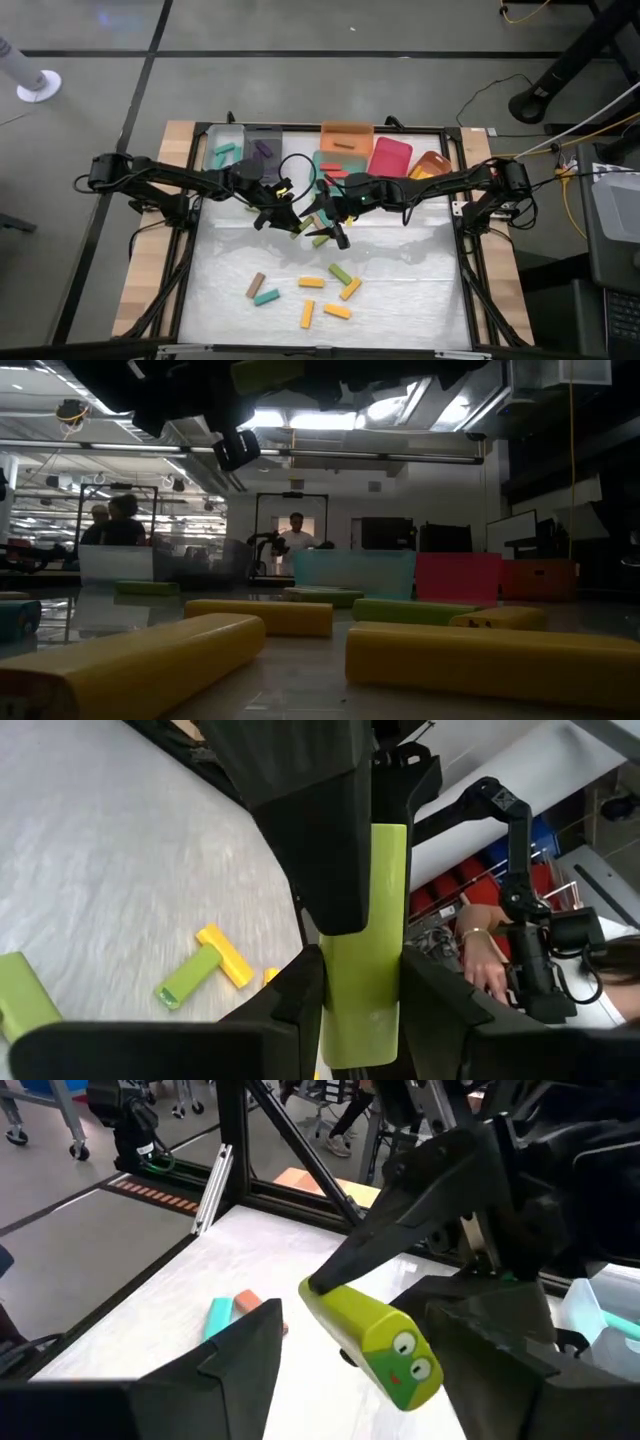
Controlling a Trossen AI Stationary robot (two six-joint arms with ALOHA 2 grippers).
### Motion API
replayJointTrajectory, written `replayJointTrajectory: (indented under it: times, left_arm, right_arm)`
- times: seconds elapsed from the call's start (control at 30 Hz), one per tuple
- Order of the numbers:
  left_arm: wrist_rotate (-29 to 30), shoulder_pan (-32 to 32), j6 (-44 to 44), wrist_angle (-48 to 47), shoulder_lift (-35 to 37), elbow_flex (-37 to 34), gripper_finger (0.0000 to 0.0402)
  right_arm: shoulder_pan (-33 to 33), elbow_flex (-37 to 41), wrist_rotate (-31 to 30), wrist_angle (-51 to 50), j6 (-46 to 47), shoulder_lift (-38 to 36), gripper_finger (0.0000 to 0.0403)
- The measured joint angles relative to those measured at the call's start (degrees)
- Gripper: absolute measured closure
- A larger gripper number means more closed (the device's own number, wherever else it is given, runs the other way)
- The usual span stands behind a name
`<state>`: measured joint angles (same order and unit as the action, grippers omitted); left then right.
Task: Sort blocks
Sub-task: Put the light green block into the pink bin
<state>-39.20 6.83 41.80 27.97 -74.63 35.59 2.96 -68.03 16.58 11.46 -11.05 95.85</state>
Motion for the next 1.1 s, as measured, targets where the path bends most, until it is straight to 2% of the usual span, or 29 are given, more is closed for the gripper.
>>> replayJointTrajectory:
  times: [0.1,0.33,0.47,0.83,0.93,1.1]
  left_arm:
    - [0.0,0.0,0.0,0.03,0.0,0.0,0.0305]
    - [-0.45,0.0,-0.18,-0.06,0.0,0.0,0.0304]
    - [-0.83,-0.04,-0.44,0.06,0.02,0.0,0.0296]
    - [1.7,1.13,-1.47,0.06,0.0,0.02,0.022]
    - [1.57,2.9,-3.9,0.12,0.0,0.02,0.0206]
    - [-1.11,7.75,-4.73,-1.52,0.24,0.02,0.0198]
  right_arm:
    - [0.0,0.0,0.0,0.61,0.01,0.0,0.0191]
    - [0.0,0.0,0.5,-0.35,0.07,0.0,0.0295]
    - [0.11,0.03,0.71,-0.58,0.38,-0.02,0.0342]
    - [-0.16,0.08,-0.46,-3.6,8.26,-0.02,0.0333]
    - [-0.26,0.09,-0.81,-8.15,8.24,-0.89,0.0341]
    - [-1.85,0.07,-5.42,-19.19,8.22,-5.75,0.0333]
